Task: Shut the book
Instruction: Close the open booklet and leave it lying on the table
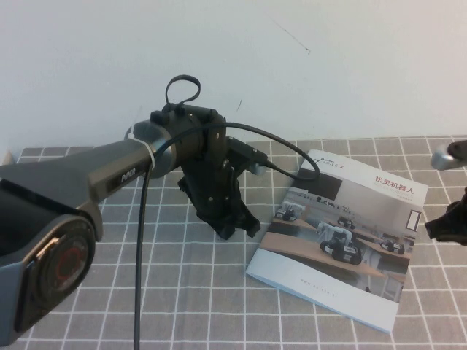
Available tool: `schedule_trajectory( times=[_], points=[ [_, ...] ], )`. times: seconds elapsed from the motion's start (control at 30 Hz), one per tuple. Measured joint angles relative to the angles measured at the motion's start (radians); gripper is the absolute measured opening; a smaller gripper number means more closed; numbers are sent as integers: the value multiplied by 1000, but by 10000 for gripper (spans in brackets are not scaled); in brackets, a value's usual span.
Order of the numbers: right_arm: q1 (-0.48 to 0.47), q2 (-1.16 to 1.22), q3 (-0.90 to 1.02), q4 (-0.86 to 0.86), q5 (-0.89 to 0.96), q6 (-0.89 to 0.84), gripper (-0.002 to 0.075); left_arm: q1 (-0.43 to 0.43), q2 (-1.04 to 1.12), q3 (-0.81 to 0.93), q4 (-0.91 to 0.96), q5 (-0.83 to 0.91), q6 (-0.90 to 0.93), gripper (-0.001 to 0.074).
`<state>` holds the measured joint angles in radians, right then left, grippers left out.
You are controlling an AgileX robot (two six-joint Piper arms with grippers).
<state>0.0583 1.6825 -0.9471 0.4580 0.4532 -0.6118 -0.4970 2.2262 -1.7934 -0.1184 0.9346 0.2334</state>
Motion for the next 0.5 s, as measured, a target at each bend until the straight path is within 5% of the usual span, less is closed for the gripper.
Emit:
schedule_trajectory(
  times=[0.5],
  points=[
    [0, 260, -106, -7, -66, 24, -3, -17, 25, 0, -322, 185, 262, -4]
  ],
)
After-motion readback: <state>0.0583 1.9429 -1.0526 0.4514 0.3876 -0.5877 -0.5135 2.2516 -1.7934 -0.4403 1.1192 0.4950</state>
